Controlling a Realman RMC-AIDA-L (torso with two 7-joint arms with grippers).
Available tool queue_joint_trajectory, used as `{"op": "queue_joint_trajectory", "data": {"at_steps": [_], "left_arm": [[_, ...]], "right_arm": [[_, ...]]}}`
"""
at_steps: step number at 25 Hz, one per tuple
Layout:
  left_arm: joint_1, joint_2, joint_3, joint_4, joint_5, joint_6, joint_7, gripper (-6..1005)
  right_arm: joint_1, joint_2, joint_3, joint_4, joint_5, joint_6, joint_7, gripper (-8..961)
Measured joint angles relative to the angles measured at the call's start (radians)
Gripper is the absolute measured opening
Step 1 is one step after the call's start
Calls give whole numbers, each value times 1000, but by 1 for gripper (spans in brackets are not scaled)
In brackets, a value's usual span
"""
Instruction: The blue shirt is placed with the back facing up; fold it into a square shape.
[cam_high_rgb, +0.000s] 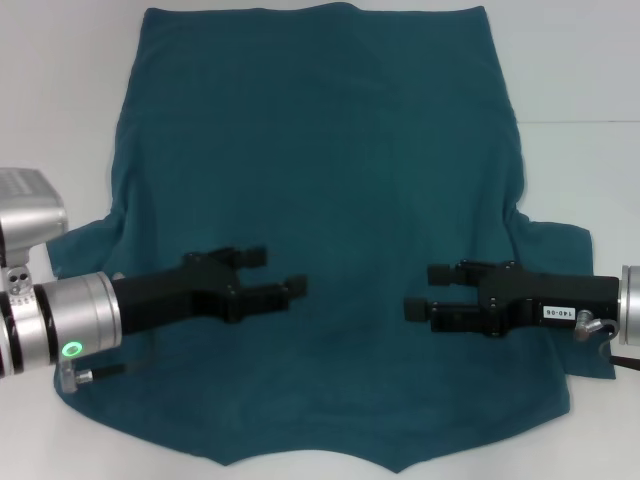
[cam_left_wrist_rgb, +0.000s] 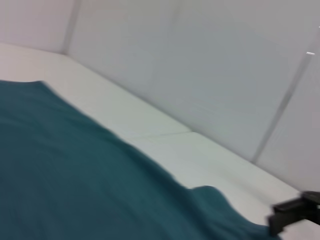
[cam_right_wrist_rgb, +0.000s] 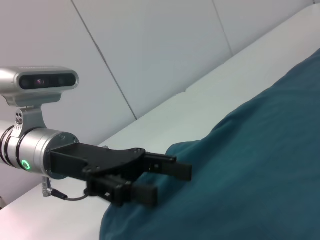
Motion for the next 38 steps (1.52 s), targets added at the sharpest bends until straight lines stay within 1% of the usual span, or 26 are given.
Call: {"op": "queue_joint_trajectory", "data": {"at_steps": [4,10,14,19,28,33,38], "left_arm": [[13,0,-50,-2,-10,-54,-32,877],[20,-2,-202,-9,-27,-107,-76,876],[22,-1,-245,-22,-27,-141,-91,876],[40,0,-259,-27,-27,-216,-116,876],[64,1,-281,-11,-23,-260,-120,876],[97,4,-276,55,-11,-248,-172,877],[128,3,-270,138,44,-234,-245,877]], "right_arm": [[0,2,0,4,1,11,-1,884],[2,8,2,6,2,15,-2,884],[3,10,3,6,3,16,-1,884],[4,11,3,4,8,16,7,884],[10,11,3,3,27,33,23,883],[14,11,3,6,27,52,36,883],[15,13,3,7,27,55,36,883]]}}
